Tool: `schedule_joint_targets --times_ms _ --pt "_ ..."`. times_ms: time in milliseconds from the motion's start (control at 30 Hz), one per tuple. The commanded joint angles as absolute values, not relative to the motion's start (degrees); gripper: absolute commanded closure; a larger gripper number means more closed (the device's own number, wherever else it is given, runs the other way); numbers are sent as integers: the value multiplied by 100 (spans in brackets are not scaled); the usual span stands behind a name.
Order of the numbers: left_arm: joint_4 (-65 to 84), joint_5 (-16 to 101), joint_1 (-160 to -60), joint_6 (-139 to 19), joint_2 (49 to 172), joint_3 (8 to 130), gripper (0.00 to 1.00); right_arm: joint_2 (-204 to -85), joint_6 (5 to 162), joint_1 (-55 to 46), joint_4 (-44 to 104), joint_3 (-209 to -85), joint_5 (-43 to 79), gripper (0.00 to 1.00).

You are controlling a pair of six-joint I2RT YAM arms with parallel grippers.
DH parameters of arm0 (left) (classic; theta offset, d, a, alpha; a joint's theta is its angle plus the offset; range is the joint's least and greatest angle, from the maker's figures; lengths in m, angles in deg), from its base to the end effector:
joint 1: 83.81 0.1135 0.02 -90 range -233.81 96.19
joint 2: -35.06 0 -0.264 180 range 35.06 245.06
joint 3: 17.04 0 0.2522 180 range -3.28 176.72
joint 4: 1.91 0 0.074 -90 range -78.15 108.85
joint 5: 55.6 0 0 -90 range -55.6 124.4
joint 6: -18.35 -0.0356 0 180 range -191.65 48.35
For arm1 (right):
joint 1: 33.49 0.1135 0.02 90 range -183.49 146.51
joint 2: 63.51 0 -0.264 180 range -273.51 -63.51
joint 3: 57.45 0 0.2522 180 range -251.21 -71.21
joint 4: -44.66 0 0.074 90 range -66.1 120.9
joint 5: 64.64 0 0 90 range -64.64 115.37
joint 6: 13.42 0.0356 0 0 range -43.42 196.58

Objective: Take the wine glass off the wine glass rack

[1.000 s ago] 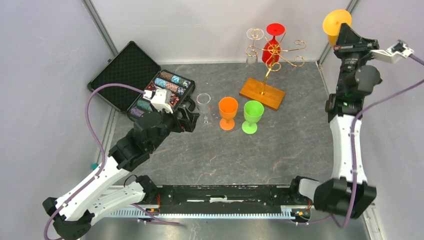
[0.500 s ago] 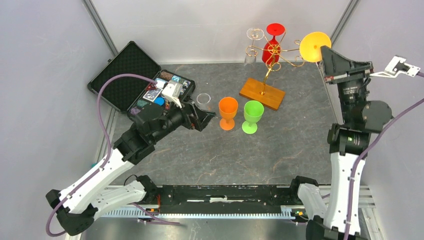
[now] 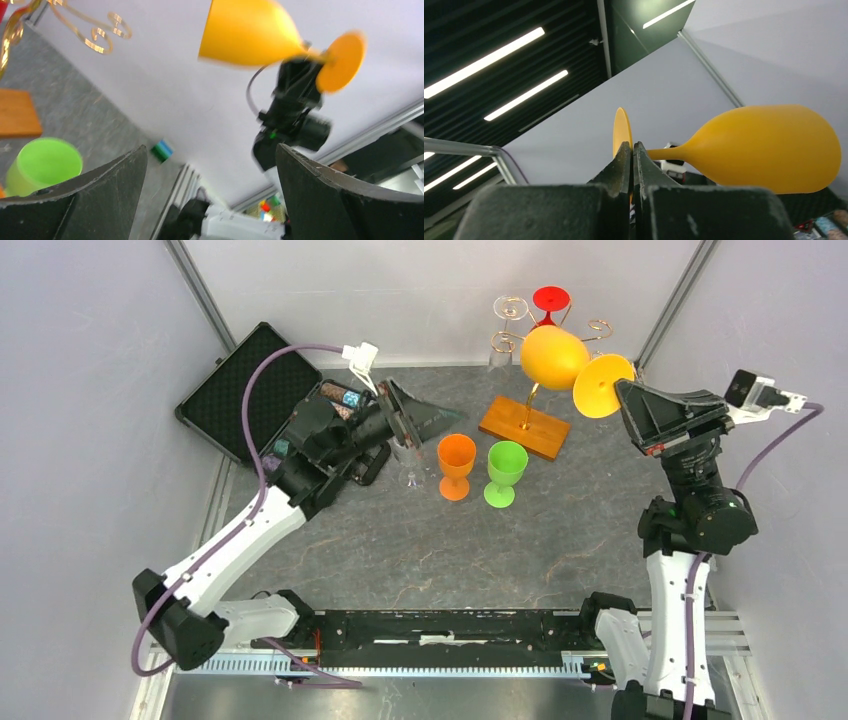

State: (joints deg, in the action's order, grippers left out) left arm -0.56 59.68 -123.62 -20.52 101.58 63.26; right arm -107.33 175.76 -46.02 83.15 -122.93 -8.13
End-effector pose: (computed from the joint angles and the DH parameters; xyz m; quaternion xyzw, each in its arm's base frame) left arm 0.1926 -0.1804 0.4386 0.1095 0.6251 -0.6384 0.4357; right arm 0.1170 -0.0059 0.4793 0.0479 0.3688 0.6889 0.6222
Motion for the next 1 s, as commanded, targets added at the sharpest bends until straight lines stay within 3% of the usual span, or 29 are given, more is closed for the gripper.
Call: schedule_joint_targets --times_ms 0,200,567,967 --pt "-2211 6682 -12055 -149 10789 6675 0 -10730 18722 -4430 9545 -11915 -913 100" --pt "-2976 6862 -12022 640 11820 7334 1 -10660 19157 -4195 10005 -11372 -808 100" --pt "-4165 7437 -12089 1801 12404 7776 26 -10961 19559 -3739 10930 -10761 -313 100" --pt "-4057 7804 -12283 1941 12091 7388 69 -11290 19344 -3516 11053 -10012 84 100"
